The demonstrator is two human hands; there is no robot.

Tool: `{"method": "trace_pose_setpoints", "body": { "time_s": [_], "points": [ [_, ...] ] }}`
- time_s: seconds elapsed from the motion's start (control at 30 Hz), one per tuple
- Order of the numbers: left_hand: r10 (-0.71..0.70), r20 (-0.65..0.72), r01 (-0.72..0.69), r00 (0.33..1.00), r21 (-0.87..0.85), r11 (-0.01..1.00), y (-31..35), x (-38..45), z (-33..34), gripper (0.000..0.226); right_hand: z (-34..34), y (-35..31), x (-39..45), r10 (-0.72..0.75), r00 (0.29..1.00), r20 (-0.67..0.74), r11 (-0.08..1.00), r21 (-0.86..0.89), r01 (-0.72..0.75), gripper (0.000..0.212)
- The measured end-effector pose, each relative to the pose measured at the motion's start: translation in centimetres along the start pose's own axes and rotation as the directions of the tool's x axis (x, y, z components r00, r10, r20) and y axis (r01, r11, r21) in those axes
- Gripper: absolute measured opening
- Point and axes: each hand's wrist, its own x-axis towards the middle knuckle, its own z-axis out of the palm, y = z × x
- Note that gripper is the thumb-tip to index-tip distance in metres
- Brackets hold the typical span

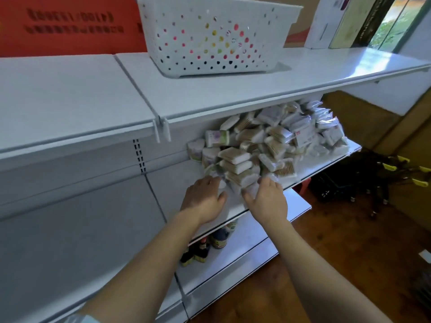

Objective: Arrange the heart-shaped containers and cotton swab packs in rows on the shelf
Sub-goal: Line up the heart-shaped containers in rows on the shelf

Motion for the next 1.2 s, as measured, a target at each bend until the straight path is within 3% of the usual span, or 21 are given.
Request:
{"method": "trace_pose_setpoints", "body": {
  "time_s": [0.1,0.23,0.37,0.5,0.7,0.87,0.97,1.07,1.2],
  "points": [
    [-0.074,0.019,0.075,0.997,-0.049,0.996,0.6,3.0,1.5,0.065,0.7,0.4,2.2,0.005,0.998,0.064,0.998,0.055,-0.008,0.070],
    [-0.209,-0.046,0.203,0.977,-0.098,0.974,0.7,5.5,3.2,0.067,1.9,1.1,3.8,-0.122,0.989,0.080,0.991,0.060,0.117,0.077],
    [-0.327,-0.142,0.316,0.934,-0.094,0.944,1.7,6.8,3.8,0.051,2.4,1.7,4.7,-0.216,0.975,0.048,0.968,0.141,0.208,0.077],
    [-0.464,-0.206,0.439,0.862,-0.156,0.885,3.1,5.9,3.9,0.033,2.8,1.3,5.2,-0.216,0.975,0.053,0.950,0.244,0.197,0.079],
    [-0.587,-0.219,0.535,0.780,-0.254,0.806,2.4,2.5,3.1,0.040,2.8,0.4,4.0,-0.337,0.941,0.028,0.928,0.179,0.327,0.071],
    [-0.622,-0.325,0.520,0.712,-0.351,0.779,1.8,-0.3,2.3,0.049,3.2,-0.5,2.3,-0.545,0.832,0.103,0.838,0.058,0.542,0.069],
    [-0.630,-0.340,0.507,0.698,-0.386,0.771,1.4,-1.2,2.0,0.049,2.8,-0.6,1.9,-0.556,0.822,0.124,0.831,0.119,0.544,0.069],
    [-0.611,-0.320,0.470,0.724,-0.418,0.777,1.0,-1.9,1.8,0.046,2.2,0.0,1.5,-0.521,0.847,0.106,0.849,0.165,0.502,0.068],
    [-0.589,-0.271,0.430,0.761,-0.470,0.771,0.1,-3.5,1.6,0.046,2.7,0.7,1.3,-0.570,0.805,0.164,0.820,0.177,0.545,0.061]
  ]
}}
